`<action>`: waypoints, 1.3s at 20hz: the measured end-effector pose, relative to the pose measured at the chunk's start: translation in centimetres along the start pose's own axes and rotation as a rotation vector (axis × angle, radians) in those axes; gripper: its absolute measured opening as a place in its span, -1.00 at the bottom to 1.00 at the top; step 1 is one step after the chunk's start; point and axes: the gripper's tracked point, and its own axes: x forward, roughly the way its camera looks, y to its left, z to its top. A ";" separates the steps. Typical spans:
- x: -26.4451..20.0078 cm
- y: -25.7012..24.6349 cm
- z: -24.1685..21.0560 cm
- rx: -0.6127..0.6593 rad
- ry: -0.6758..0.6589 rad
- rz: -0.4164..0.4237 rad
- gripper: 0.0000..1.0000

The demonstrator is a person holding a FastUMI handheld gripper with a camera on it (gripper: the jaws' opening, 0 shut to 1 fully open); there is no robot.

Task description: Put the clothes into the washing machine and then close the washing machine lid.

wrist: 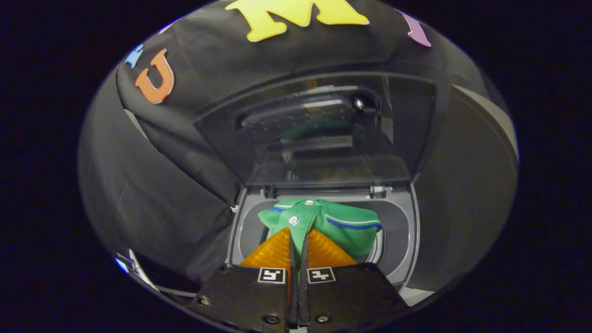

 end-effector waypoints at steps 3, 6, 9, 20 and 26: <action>1.6 -1.8 -2.2 0.024 0.059 -0.035 -0.91; 2.7 -2.4 -3.9 0.044 0.122 -0.057 -0.91; 3.0 -2.6 -4.2 0.048 0.127 -0.065 -0.91; 2.6 -3.0 -4.1 0.003 0.100 -0.102 -0.26; 2.1 -4.3 -5.1 -0.005 0.097 -0.146 0.73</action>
